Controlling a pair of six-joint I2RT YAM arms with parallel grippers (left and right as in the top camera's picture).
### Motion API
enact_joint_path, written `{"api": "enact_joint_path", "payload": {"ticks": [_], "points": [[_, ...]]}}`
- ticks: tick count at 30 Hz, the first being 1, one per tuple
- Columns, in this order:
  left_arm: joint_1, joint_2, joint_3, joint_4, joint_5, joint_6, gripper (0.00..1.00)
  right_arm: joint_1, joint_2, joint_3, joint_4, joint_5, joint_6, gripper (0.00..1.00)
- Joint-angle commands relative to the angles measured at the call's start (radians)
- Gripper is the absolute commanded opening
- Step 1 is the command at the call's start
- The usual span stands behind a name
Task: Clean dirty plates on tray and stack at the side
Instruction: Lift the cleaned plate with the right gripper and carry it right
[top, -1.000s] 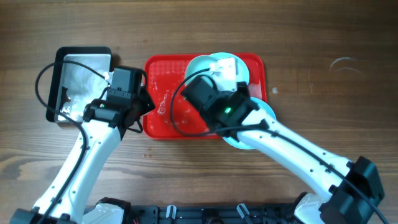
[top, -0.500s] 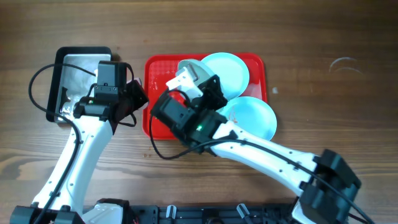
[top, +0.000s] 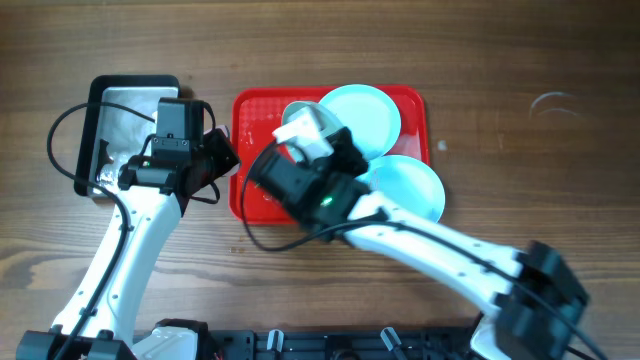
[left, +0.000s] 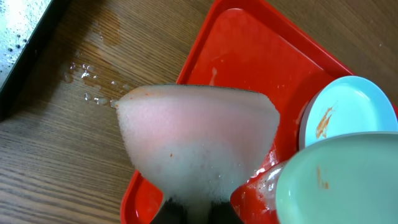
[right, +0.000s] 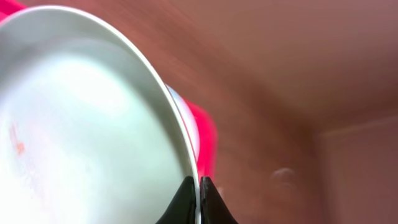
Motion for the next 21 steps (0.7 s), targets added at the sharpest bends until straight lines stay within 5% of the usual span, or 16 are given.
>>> {"api": "enact_joint_path", "payload": {"ticks": [1,7,21], "points": [[0.005,0.002,0.012,0.000,0.013,-0.006,0.04,-0.164,-0.181,0.004,-0.050,-0.397,0.163,0.04],[0.000,0.002,0.012,-0.008,0.017,-0.006,0.04,-0.574,-0.249,0.004,-0.137,-0.913,0.280,0.04],[0.000,0.002,0.012,-0.007,0.016,-0.005,0.04,-1.262,-0.112,-0.001,-0.092,-0.962,0.375,0.05]]}}
